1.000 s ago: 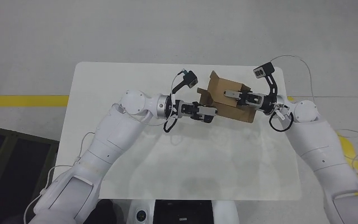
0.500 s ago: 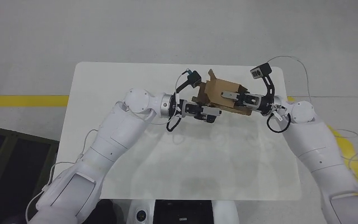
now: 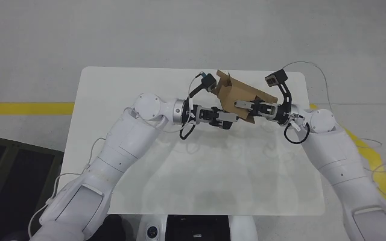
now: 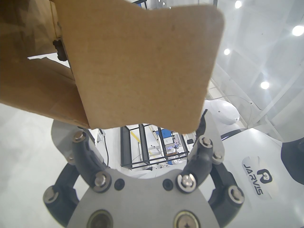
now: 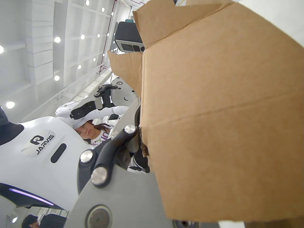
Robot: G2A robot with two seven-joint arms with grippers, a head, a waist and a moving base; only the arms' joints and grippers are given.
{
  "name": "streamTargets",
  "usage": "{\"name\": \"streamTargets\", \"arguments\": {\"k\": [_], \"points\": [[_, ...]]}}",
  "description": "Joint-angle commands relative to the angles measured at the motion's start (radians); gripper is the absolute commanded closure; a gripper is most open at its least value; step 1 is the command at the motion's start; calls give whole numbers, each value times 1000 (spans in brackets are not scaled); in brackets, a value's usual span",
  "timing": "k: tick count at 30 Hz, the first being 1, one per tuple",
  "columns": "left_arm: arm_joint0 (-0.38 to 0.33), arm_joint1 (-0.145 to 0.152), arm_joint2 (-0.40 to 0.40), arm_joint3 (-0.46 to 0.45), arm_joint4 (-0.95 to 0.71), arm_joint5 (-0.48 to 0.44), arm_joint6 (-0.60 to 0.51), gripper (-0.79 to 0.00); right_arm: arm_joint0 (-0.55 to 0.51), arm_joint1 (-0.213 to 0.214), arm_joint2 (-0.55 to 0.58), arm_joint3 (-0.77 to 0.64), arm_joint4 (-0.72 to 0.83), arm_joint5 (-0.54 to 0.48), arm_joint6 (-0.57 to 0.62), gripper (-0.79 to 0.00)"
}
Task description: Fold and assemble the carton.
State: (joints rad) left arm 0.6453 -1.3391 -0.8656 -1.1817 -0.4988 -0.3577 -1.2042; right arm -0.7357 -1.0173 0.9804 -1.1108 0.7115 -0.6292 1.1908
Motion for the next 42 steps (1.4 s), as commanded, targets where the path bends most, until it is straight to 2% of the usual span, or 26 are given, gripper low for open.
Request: {"name": "streamTargets", "arguments": {"k": [1,8,18,22,42], "points": [[1,0,-1,0,0,0,-2,-785,1,-2,1,3,-1,1,1,0],[6,4,-24,4,4,-4,-4,-785,4,0,30,25,-10,5,5,0],[33,48,-174,29,41,6,29,-785,-9,26,98,0,-56,67,67,0],[40,61,-211,42,77,23,50,-785,-24,38,119,-36,-72,95,96,0],[-20,48,-108,139,296,142,147,-785,-79,72,180,-215,-23,150,150,0]]}}
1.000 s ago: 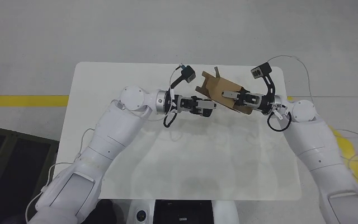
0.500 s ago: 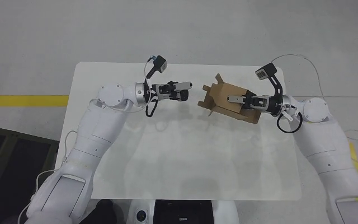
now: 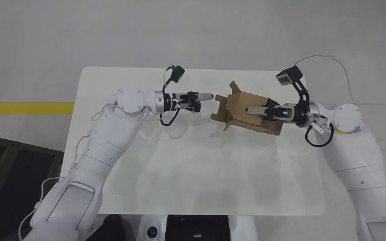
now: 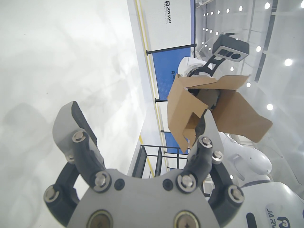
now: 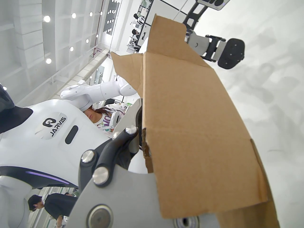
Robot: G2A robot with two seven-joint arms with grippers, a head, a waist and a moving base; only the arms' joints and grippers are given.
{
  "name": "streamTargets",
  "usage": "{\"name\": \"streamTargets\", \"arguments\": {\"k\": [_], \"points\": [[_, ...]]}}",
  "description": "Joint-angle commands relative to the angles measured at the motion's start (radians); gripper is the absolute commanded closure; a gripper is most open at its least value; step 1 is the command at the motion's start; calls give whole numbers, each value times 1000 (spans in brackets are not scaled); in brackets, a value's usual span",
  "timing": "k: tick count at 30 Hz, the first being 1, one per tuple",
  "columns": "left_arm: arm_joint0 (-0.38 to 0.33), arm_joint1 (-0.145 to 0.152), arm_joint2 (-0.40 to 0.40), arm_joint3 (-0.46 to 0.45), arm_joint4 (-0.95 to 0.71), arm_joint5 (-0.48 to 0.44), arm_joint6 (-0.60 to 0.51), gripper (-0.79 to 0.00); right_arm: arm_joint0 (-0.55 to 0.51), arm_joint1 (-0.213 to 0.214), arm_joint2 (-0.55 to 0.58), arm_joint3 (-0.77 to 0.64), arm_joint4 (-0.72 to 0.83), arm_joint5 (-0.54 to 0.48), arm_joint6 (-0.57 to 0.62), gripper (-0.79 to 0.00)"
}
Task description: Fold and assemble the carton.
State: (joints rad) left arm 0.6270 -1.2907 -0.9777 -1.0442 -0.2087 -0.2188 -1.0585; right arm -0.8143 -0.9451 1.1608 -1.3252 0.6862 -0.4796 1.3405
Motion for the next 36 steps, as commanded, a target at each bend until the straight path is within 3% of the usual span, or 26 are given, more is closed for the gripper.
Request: {"name": "streamTargets", "arguments": {"k": [1,15,36], "points": [[-2,-2,9,2,11,4,2,-785,0,1,0,-3,6,-1,-1,0],[-9,-12,62,-38,52,6,-35,-785,20,-5,-19,12,34,-19,-19,0],[-6,-8,60,-84,44,-3,-62,-785,41,-21,-62,42,35,-32,-32,0]]}}
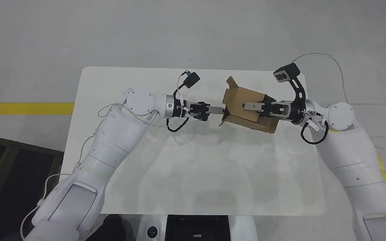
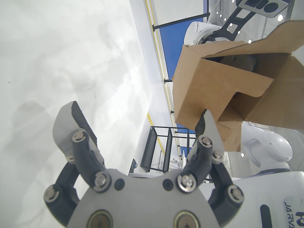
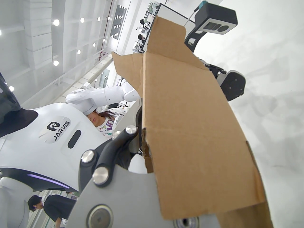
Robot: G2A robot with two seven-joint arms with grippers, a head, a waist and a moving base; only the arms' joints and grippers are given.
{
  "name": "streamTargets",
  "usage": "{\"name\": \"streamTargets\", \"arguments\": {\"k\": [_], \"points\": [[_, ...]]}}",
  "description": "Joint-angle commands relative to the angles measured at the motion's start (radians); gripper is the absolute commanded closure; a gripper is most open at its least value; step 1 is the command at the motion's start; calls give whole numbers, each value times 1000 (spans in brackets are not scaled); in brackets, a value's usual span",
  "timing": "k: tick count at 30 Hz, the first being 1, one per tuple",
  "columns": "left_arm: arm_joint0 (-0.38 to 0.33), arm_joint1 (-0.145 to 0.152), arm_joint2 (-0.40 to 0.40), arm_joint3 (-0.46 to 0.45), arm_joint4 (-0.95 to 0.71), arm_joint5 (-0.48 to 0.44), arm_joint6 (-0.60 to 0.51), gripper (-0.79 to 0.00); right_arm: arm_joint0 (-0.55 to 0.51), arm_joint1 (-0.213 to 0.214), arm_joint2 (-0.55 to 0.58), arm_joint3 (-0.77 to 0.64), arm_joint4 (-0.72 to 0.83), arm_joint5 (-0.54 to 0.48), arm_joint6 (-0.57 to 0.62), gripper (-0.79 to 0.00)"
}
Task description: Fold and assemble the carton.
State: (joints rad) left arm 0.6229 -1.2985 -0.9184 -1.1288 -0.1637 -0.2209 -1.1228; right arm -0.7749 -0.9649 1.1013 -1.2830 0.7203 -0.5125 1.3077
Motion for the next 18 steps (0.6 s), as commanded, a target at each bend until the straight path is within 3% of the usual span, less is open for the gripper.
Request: {"name": "streamTargets", "arguments": {"k": [1,18], "points": [[-4,-1,0,2,-2,-1,4,-785,3,-2,-6,-1,0,1,1,0],[-17,-2,-3,5,-12,-10,12,-785,10,-6,-31,-19,-4,11,11,0]]}}
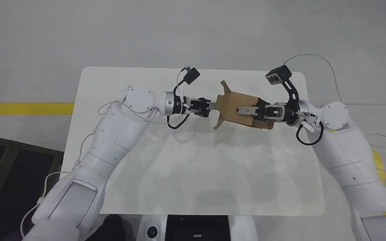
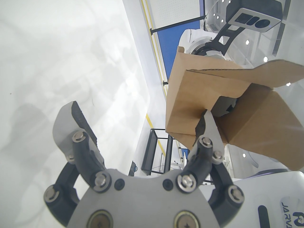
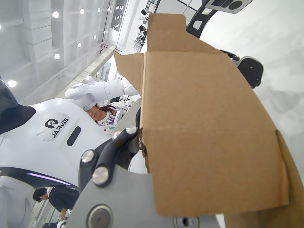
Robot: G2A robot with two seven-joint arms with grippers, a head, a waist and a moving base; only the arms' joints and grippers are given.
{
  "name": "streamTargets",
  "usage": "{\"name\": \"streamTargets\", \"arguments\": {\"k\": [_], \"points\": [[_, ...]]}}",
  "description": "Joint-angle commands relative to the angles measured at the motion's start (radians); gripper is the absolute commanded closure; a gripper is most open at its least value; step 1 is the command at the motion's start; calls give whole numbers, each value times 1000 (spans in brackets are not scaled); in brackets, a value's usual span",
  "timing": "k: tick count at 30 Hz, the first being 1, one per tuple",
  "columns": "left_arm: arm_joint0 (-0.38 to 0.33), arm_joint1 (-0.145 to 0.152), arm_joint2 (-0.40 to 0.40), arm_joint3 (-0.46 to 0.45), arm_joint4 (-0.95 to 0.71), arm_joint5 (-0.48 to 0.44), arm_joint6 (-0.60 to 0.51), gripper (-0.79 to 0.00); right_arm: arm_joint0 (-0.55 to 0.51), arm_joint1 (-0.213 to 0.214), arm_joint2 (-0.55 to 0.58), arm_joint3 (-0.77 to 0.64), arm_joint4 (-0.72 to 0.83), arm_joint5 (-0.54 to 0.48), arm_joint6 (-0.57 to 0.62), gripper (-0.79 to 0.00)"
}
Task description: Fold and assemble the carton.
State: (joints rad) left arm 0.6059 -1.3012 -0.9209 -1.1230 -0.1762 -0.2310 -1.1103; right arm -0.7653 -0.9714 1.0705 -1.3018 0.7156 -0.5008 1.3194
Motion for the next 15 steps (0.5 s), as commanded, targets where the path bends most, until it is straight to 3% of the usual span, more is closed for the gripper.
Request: {"name": "streamTargets", "arguments": {"k": [1,15], "points": [[0,0,0,-1,0,0,0,-785,0,0,0,1,1,-1,-1,0],[21,16,-35,-17,29,1,9,-785,0,-1,34,53,46,-42,-42,0]]}}
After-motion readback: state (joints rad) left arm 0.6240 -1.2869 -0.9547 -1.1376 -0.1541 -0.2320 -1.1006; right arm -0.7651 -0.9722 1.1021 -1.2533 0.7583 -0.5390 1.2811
